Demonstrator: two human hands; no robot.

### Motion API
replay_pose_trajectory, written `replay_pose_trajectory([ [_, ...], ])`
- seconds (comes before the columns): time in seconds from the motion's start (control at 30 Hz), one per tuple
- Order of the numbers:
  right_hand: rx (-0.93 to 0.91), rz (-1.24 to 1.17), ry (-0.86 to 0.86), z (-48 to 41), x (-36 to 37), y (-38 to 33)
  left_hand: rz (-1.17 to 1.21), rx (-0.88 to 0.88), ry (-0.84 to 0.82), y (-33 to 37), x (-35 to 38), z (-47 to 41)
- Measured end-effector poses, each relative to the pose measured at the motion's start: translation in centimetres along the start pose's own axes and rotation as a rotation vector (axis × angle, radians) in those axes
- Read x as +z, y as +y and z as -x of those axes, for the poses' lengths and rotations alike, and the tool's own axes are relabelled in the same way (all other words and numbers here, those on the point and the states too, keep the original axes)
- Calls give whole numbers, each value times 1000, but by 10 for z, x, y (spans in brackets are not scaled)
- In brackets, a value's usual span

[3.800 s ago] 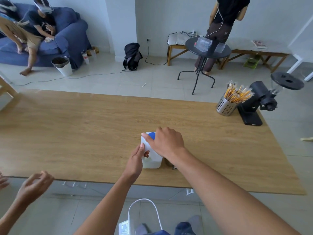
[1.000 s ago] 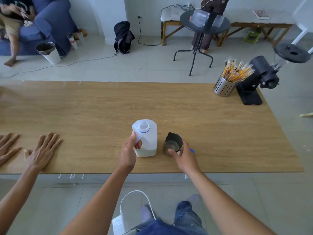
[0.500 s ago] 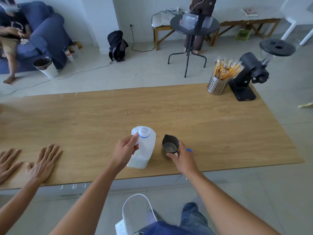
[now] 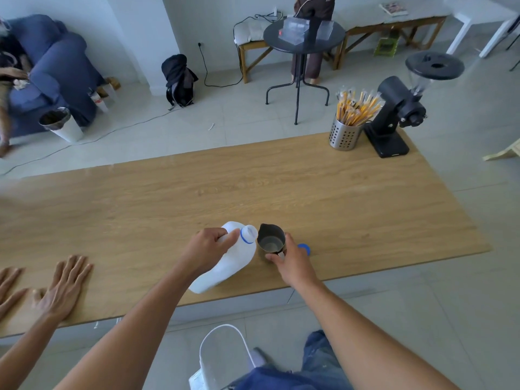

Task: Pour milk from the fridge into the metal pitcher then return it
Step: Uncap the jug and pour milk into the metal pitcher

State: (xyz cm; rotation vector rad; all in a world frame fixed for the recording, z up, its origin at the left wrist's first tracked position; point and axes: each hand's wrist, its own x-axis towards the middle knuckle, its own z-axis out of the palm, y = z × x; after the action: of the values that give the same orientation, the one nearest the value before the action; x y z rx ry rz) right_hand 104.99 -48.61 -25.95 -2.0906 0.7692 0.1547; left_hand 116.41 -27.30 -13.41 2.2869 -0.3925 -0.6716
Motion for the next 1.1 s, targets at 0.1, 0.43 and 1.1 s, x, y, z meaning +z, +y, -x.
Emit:
replay_pose_trajectory([
  [0.1, -3, 26, -9, 4, -5, -2, -91, 8, 29, 0, 9, -8],
  [0.43, -17, 56, -10, 8, -13, -8, -353, -37, 32, -9, 32, -32],
  [1.1, -24, 132, -25, 17, -25, -21, -485, -63, 33, 12, 40, -46],
])
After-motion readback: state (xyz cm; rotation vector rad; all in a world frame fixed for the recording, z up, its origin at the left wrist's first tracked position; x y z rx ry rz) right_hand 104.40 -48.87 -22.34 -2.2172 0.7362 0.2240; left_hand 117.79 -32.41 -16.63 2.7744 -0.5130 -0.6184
